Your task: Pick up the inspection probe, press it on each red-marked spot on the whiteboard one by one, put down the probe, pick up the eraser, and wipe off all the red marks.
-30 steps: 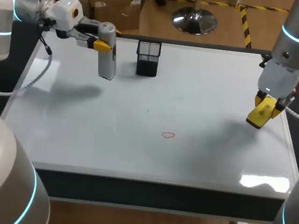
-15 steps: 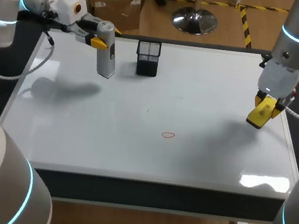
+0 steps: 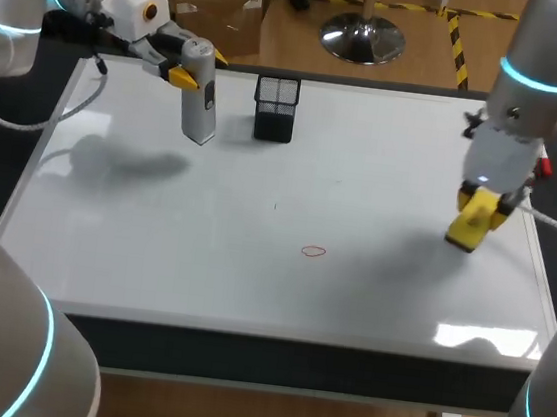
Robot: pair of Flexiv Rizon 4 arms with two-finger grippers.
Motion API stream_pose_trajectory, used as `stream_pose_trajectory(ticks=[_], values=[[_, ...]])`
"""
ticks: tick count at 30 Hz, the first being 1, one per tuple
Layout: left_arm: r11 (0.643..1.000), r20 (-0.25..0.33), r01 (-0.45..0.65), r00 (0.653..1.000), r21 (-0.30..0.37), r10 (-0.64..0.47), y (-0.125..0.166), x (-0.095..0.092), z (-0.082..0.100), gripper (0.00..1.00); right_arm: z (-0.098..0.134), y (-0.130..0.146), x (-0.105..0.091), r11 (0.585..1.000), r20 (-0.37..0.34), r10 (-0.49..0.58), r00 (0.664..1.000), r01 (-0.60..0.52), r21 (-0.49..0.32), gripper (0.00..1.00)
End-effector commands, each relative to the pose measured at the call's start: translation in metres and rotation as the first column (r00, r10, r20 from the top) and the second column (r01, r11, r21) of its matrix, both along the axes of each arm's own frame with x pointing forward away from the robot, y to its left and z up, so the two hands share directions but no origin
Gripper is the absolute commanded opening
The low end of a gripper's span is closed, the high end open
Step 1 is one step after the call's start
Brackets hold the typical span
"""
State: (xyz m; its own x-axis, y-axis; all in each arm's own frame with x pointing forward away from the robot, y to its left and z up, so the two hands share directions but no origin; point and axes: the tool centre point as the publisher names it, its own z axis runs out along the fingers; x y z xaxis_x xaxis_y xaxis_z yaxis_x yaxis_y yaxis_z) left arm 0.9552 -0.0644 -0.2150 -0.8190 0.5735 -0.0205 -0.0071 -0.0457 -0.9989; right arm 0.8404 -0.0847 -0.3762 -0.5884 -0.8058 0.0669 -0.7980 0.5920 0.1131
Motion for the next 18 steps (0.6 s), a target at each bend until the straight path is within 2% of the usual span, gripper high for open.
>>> stream_pose_trajectory(ticks=[1,18], values=[[0.997,0.0,0.078,0.997,-0.001,-0.078,0.0,0.005,0.0,0.0,-0.013,0.039,-0.008,0.997,0.003,0.051,0.999,-0.051,-0.062,0.0],[0.997,0.0,0.078,0.997,-0.001,-0.078,0.0,0.005,0.0,0.0,-0.007,0.186,-0.035,0.943,0.019,0.32,0.947,-0.317,-0.105,0.0]])
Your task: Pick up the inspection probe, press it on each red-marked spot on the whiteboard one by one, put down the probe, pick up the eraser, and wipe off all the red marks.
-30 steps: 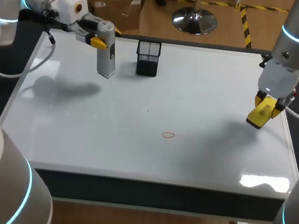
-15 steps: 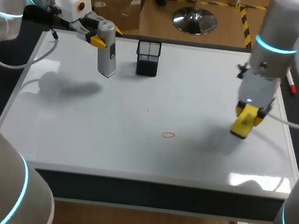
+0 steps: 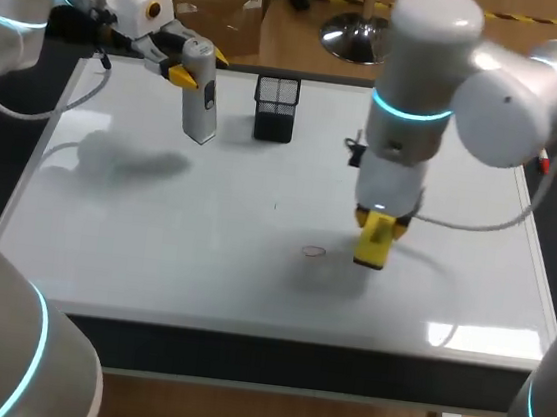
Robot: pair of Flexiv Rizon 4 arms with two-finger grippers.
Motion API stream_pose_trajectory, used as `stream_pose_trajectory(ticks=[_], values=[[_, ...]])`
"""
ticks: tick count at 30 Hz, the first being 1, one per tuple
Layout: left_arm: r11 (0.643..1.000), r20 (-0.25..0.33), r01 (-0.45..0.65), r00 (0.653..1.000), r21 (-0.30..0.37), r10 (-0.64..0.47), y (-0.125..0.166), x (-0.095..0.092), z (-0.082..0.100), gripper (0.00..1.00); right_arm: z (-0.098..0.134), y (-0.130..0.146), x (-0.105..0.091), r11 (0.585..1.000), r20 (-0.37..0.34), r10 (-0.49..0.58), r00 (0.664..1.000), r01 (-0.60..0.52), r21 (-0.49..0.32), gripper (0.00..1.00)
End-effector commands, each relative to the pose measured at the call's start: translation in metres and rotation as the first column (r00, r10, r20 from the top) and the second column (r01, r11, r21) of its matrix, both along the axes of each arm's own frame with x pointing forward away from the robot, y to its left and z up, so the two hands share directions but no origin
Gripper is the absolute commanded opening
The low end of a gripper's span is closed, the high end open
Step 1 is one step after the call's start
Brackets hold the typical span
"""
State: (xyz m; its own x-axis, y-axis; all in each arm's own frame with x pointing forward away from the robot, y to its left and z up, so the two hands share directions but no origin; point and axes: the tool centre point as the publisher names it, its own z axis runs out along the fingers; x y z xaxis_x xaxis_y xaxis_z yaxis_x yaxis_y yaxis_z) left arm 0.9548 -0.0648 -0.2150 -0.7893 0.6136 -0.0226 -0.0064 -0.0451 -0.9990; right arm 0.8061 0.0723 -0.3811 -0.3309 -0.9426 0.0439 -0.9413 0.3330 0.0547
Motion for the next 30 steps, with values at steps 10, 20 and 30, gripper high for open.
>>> stream_pose_trajectory(ticks=[10,20,30], values=[[1.0,-0.003,0.028,1.0,-0.001,-0.028,0.001,0.006,0.0,0.0,-0.008,0.09,-0.016,0.986,-0.014,0.134,0.991,-0.135,-0.102,0.0],[1.0,-0.003,0.028,1.0,-0.001,-0.028,0.001,0.006,0.0,0.0,-0.028,0.12,-0.018,0.974,-0.028,0.218,0.975,-0.22,-0.054,0.0],[1.0,-0.003,0.028,1.0,-0.001,-0.028,0.001,0.006,0.0,0.0,-0.034,0.12,-0.012,0.969,-0.029,0.244,0.969,-0.245,-0.039,0.0]])
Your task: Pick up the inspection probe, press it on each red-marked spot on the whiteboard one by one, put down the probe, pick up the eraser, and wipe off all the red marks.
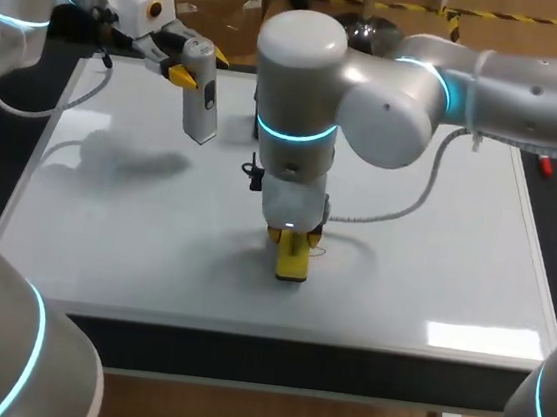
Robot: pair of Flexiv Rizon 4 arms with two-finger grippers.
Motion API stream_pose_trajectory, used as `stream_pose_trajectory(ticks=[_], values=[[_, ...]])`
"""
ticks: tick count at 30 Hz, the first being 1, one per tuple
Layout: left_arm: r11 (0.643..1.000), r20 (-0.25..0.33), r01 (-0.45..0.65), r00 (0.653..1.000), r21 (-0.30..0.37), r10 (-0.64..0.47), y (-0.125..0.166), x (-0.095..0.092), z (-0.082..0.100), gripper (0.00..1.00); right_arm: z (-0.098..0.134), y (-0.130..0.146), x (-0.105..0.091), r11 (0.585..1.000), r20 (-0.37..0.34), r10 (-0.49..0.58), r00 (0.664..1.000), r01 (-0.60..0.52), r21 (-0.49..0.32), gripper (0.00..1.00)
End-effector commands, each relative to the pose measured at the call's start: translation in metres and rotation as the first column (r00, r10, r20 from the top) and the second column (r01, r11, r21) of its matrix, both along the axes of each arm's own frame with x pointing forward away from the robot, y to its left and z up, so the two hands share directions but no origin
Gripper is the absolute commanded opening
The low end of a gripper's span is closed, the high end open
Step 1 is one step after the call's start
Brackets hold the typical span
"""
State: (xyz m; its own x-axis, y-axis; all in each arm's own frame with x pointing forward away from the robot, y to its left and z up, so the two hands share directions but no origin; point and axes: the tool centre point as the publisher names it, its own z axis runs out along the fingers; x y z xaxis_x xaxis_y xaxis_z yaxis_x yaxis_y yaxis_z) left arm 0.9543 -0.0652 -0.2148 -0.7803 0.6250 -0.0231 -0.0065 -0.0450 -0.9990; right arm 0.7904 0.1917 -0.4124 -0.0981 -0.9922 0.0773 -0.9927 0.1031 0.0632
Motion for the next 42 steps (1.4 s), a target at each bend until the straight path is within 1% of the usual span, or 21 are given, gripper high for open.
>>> stream_pose_trajectory(ticks=[1,4,8,18,34,42], values=[[1.0,-0.003,0.014,1.0,-0.001,-0.014,0.001,0.006,0.0,0.0,-0.003,0.0,0.003,1.0,-0.008,0.009,1.0,-0.009,-0.013,0.0],[1.0,-0.003,0.014,1.0,-0.001,-0.014,0.001,0.006,0.0,0.0,-0.009,-0.002,0.004,1.0,-0.012,0.016,1.0,-0.016,-0.006,0.0],[1.0,-0.003,0.014,1.0,-0.001,-0.014,0.001,0.006,0.0,0.0,-0.014,-0.007,0.006,1.0,-0.013,0.007,1.0,-0.006,0.023,0.0],[1.0,-0.003,0.014,1.0,-0.001,-0.014,0.001,0.006,0.0,0.0,-0.027,-0.021,0.008,1.0,-0.033,-0.02,0.999,0.021,0.021,0.0],[1.0,-0.003,0.014,1.0,-0.001,-0.014,0.001,0.006,0.0,0.0,-0.03,-0.061,0.005,0.994,-0.041,-0.112,0.993,0.113,0.006,0.0],[1.0,-0.003,0.014,1.0,-0.001,-0.014,0.001,0.006,0.0,0.0,-0.028,-0.079,0.0,0.988,-0.043,-0.153,0.987,0.154,0.003,0.0]])
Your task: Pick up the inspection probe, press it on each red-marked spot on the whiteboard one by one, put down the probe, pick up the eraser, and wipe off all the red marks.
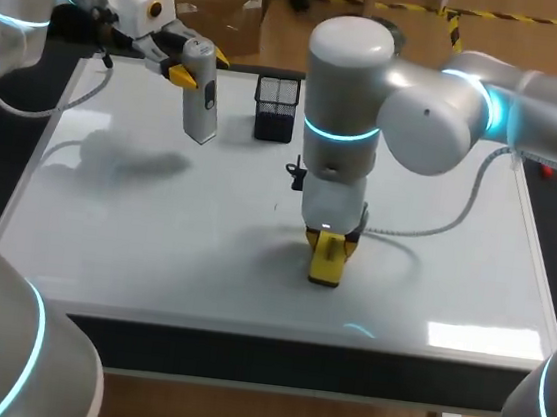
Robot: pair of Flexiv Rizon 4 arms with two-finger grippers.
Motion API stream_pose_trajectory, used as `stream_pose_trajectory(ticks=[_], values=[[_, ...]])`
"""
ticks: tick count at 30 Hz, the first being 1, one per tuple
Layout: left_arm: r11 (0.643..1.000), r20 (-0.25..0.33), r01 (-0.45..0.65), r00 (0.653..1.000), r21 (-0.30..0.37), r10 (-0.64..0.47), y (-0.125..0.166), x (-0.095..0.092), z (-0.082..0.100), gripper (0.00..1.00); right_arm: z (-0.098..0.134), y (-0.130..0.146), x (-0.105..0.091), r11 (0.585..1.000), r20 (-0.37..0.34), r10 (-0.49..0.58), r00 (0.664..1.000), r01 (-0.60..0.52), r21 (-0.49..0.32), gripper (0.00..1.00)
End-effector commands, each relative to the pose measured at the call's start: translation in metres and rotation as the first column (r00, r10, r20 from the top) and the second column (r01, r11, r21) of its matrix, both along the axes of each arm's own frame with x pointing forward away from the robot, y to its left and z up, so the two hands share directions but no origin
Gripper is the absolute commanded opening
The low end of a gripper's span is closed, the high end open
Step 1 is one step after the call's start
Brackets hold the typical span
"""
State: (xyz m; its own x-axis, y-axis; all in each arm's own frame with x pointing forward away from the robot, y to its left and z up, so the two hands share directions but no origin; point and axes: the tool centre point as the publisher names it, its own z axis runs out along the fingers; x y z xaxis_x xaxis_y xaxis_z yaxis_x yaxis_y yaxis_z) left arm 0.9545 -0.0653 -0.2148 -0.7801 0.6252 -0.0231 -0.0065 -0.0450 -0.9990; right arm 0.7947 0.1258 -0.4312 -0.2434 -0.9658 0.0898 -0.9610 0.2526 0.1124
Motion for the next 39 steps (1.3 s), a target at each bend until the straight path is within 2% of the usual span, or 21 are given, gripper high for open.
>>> stream_pose_trajectory(ticks=[1,9,19,23,39], values=[[1.0,-0.003,0.013,1.0,-0.001,-0.013,0.001,0.006,0.0,0.0,-0.008,-0.016,-0.005,1.0,0.01,-0.007,1.0,0.007,0.009,0.0],[1.0,-0.003,0.013,1.0,-0.001,-0.013,0.001,0.006,0.0,0.0,0.021,-0.026,-0.005,1.0,0.039,-0.014,0.999,0.014,0.008,0.0],[1.0,-0.003,0.013,1.0,-0.001,-0.013,0.001,0.006,0.0,0.0,0.055,-0.03,0.006,0.999,0.063,0.036,0.997,-0.036,0.002,0.0],[1.0,-0.003,0.013,1.0,-0.001,-0.013,0.001,0.006,0.0,0.0,0.07,-0.03,0.007,0.999,0.094,0.052,0.994,-0.052,0.003,0.0],[1.0,-0.003,0.013,1.0,-0.001,-0.013,0.001,0.006,0.0,0.0,0.07,-0.03,0.007,0.999,0.094,0.052,0.994,-0.052,0.003,0.0]])
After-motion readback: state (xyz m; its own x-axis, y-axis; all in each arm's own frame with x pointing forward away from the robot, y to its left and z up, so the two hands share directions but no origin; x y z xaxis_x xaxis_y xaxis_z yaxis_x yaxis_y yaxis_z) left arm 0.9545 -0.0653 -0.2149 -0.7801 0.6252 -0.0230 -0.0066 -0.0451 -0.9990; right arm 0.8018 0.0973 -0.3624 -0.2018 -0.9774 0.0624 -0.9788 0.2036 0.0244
